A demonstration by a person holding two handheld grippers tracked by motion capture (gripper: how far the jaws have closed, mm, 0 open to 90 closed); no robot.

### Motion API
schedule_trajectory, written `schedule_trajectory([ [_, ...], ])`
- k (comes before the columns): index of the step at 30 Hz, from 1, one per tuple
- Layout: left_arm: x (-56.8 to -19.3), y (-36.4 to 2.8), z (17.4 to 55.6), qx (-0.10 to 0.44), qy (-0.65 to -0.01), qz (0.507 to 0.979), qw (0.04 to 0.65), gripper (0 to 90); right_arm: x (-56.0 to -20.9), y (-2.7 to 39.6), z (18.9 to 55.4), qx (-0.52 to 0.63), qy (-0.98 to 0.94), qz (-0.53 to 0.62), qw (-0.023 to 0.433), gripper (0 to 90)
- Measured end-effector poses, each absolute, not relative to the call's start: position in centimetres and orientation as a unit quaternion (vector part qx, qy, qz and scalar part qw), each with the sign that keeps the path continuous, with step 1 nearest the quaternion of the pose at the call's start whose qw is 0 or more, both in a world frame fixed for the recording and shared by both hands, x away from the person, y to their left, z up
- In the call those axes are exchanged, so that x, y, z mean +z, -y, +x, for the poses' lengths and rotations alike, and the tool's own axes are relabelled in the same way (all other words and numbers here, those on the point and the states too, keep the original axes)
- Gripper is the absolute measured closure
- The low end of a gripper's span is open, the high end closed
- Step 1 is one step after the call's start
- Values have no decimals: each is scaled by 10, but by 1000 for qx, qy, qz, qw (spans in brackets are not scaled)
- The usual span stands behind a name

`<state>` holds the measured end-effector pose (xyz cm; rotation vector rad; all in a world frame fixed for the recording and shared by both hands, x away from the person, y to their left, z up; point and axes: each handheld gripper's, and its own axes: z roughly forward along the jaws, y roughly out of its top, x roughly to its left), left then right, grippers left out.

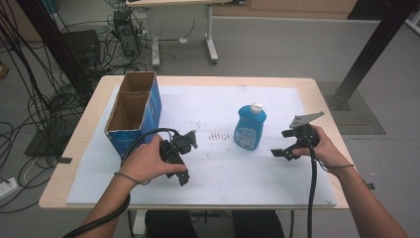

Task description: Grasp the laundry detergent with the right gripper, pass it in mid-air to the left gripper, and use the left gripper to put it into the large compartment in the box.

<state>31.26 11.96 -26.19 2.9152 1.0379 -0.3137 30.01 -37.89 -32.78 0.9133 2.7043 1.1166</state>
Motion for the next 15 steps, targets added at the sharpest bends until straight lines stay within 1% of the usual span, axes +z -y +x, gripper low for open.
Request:
schedule_trajectory([
  [9,-262,-120,313,-102,-332,937,17,77,-336,372,294,380,-875,294,56,31],
  [15,-262,-120,312,-103,-333,937,17,77,-340,370,292,388,-871,295,58,28],
])
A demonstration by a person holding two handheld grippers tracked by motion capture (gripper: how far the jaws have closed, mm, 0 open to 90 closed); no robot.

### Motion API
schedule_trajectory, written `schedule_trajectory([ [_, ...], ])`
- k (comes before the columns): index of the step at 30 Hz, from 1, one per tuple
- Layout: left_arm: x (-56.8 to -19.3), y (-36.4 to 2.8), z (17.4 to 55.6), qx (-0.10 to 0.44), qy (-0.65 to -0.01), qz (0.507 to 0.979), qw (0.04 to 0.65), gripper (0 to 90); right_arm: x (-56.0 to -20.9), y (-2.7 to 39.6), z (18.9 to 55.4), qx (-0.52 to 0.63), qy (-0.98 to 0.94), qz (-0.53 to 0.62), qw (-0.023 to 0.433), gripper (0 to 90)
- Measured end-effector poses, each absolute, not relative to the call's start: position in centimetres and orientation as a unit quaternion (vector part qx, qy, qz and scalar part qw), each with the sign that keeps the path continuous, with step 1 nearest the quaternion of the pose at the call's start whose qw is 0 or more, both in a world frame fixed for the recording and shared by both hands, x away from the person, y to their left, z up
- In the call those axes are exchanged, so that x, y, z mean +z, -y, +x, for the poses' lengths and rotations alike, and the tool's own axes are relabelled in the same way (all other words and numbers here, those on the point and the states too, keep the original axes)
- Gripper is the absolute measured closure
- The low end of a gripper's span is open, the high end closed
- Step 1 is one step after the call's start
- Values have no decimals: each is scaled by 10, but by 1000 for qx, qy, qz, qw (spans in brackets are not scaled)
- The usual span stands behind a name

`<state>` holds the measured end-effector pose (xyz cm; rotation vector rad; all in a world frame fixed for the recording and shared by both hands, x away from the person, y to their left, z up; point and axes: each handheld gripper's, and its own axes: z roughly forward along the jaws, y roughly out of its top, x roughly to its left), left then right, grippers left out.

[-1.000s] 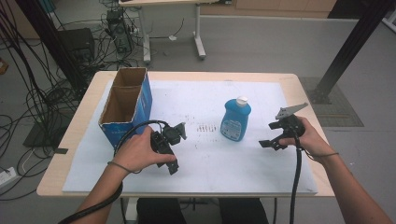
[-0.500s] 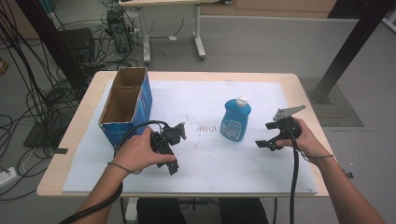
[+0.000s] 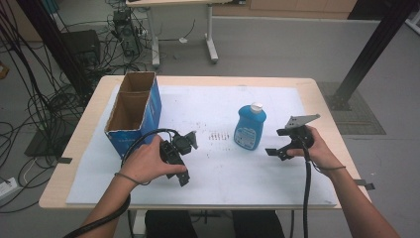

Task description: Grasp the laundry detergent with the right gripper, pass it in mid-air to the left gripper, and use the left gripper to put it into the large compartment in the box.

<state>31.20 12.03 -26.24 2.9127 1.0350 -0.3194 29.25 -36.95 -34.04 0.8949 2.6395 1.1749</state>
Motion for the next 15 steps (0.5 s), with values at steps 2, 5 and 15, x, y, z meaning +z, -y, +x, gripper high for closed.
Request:
schedule_trajectory([
  [2,-263,-120,312,-103,-333,937,17,77,-341,370,292,390,-870,296,59,30],
  [5,-263,-120,312,-103,-333,937,16,77,-343,369,292,393,-869,294,62,30],
  [15,-264,-119,312,-105,-331,937,19,75,-354,369,287,411,-858,300,71,27],
])
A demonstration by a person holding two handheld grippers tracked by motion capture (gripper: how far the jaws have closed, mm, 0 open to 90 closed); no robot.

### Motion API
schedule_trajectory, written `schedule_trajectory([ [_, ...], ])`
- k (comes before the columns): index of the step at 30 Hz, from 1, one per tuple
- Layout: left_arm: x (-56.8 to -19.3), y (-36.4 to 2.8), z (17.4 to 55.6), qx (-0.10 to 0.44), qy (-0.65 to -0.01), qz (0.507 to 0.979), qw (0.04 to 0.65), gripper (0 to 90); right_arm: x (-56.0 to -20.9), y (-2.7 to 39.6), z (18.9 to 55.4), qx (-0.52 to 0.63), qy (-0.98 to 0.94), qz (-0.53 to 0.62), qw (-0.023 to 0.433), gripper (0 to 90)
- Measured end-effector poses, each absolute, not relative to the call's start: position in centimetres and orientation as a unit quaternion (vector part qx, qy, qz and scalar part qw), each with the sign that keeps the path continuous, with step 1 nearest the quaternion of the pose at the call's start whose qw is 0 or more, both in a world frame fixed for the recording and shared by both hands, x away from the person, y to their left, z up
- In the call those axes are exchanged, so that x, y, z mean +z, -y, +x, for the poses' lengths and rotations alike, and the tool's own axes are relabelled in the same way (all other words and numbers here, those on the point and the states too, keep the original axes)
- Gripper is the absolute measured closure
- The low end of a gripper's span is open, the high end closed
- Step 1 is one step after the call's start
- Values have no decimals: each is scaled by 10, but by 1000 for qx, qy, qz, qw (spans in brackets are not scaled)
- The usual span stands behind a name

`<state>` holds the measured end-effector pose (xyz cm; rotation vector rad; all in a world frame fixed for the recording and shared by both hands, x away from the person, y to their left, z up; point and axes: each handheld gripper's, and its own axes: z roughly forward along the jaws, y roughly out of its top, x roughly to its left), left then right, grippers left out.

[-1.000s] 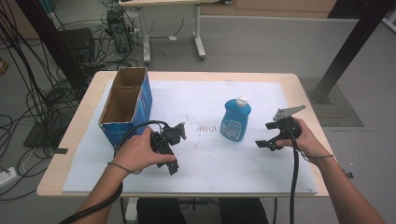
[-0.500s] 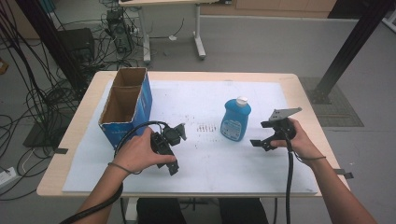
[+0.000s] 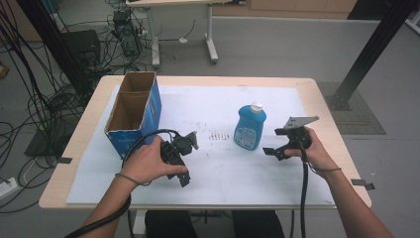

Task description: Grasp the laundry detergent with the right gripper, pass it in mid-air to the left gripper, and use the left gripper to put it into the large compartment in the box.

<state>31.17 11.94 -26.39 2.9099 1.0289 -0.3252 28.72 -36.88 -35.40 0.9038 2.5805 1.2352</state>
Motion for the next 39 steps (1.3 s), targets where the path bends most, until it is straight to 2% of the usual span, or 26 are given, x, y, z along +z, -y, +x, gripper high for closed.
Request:
schedule_trajectory([
  [39,-267,-113,315,-110,-325,939,15,76,-385,360,280,488,-825,268,96,32],
])
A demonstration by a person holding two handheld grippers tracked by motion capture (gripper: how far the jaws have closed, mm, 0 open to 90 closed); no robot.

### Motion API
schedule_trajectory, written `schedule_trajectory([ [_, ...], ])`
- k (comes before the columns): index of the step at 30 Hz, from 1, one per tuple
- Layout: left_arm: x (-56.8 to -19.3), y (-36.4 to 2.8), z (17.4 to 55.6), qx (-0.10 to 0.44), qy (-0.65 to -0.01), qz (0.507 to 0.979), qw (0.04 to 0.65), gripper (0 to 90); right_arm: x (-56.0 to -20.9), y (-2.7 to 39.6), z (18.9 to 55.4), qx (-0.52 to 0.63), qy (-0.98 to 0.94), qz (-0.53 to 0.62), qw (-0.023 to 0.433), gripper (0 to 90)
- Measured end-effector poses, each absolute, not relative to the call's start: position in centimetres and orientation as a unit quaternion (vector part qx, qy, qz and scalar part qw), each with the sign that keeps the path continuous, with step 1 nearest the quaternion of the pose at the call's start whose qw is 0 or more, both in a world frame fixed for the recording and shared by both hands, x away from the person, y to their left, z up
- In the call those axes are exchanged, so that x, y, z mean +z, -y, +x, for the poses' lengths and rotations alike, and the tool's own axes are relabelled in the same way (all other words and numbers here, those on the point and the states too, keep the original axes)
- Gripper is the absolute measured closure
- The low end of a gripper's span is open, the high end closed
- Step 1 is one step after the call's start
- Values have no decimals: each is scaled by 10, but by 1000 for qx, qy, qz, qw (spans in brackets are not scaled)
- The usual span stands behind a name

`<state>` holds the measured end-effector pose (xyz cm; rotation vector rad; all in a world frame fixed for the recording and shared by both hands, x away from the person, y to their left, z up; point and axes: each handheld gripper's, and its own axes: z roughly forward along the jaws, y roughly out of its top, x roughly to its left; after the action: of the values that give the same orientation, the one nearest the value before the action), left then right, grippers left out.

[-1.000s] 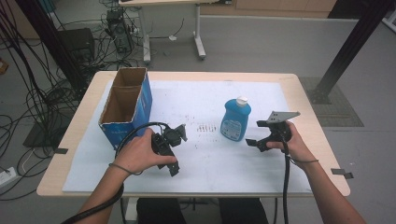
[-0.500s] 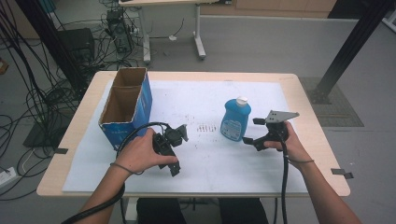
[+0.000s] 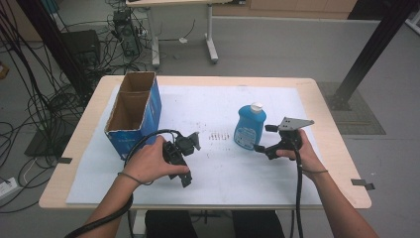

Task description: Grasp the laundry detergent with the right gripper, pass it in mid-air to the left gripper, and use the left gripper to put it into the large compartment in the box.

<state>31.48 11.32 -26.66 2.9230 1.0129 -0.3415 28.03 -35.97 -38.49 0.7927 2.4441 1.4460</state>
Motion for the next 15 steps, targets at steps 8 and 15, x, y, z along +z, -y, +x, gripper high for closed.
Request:
schedule_trajectory([
  [8,-268,-113,315,-110,-327,939,15,76,-389,357,284,492,-823,268,94,31],
  [15,-268,-117,316,-112,-330,937,18,76,-391,350,287,493,-823,266,94,31],
])
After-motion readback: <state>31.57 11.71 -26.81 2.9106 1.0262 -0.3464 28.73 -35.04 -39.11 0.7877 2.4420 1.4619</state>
